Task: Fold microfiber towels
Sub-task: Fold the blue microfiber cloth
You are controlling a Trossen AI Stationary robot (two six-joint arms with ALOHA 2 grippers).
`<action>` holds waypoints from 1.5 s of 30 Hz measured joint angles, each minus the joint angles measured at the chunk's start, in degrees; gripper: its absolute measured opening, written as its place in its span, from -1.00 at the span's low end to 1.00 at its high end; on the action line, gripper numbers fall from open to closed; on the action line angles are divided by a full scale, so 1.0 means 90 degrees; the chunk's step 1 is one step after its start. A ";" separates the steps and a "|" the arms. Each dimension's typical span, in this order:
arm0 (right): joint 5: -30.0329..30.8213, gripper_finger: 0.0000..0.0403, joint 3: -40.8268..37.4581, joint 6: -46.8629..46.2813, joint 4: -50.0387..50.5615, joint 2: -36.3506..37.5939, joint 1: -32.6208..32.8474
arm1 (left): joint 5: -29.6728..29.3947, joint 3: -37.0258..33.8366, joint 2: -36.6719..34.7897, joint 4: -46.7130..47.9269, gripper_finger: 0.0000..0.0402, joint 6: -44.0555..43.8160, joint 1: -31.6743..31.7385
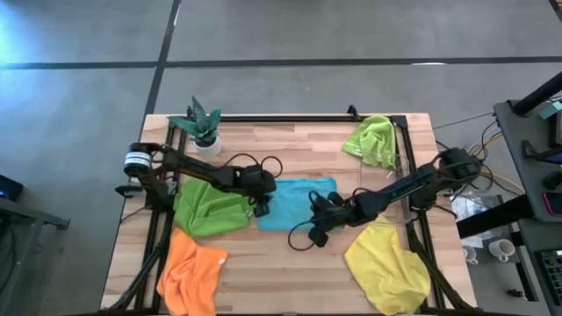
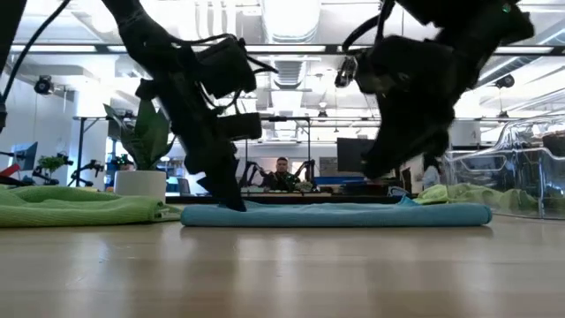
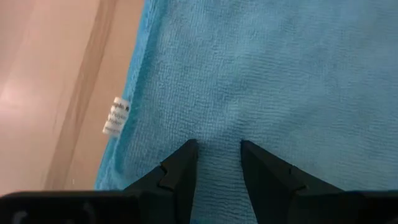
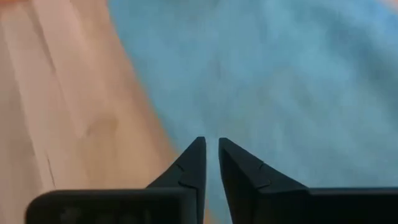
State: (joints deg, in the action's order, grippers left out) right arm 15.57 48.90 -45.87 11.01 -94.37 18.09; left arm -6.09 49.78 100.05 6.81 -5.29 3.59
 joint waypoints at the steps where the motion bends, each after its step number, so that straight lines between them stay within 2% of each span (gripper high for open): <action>1: -0.0014 -0.75 0.0000 -0.0081 0.0065 -0.0085 0.0032 | 0.0002 0.0007 -0.0012 0.0039 -0.44 -0.0030 -0.0033; 8: 0.0110 -0.63 0.0034 -0.0036 0.0532 -0.0734 -0.0360 | 0.0834 -0.0023 -0.0387 0.0561 -0.44 -0.0915 -0.0370; 12: 0.0536 -0.56 0.0136 0.0975 0.0697 -0.0811 -0.0909 | 0.1145 -0.0003 -0.0676 0.0572 -0.44 -0.1181 -0.0701; 15: 0.0765 -0.51 0.0301 0.2120 0.0852 -0.0792 -0.1404 | 0.1161 0.0011 -0.0818 0.0555 -0.44 -0.1181 -0.0898; 17: 0.0772 -0.49 0.0469 0.2881 0.0882 -0.0691 -0.1685 | 0.0752 0.0085 -0.0959 0.0549 -0.44 -0.1160 -0.0935; 21: 0.0727 -0.45 0.1011 0.3415 0.1807 -0.0416 -0.1817 | -0.1295 0.0077 -0.1375 0.0397 -0.44 -0.0780 -0.0914; 23: 0.0721 -0.43 0.1263 0.3284 0.2224 -0.0322 -0.1670 | -0.1814 0.0050 -0.1421 0.0465 -0.44 -0.0368 -0.0759; 25: 0.0721 -0.42 0.1341 0.2882 0.2110 -0.0221 -0.1446 | -0.1663 0.0049 -0.1355 0.0429 -0.44 -0.0102 -0.0482; 30: 0.0695 -0.42 0.0894 0.2006 0.0597 -0.0378 -0.0921 | -0.1011 0.0021 -0.0912 -0.0250 -0.44 0.0170 0.0022; 36: 0.0698 -0.45 0.0690 0.1392 -0.0471 -0.0931 -0.0608 | -0.0824 -0.0039 -0.0221 -0.0328 -0.44 -0.0218 0.0134; 39: 0.0573 -0.45 0.0769 0.1389 -0.0338 -0.1282 -0.0566 | -0.0840 -0.0040 -0.0022 -0.0015 -0.44 -0.0665 0.0132; 41: 0.0557 -0.44 0.0791 0.1409 0.0239 -0.1393 -0.0578 | -0.0791 -0.0010 -0.0027 0.0304 -0.44 -0.1145 0.0092; 45: 0.1042 -0.44 0.0838 0.1435 0.1651 -0.1273 -0.0791 | -0.0081 -0.0026 -0.0262 0.0679 -0.44 -0.1958 -0.0201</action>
State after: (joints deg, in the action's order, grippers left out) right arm 24.95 56.45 -32.96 25.87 -105.83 10.97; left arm -6.81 49.55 97.68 12.92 -22.91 1.78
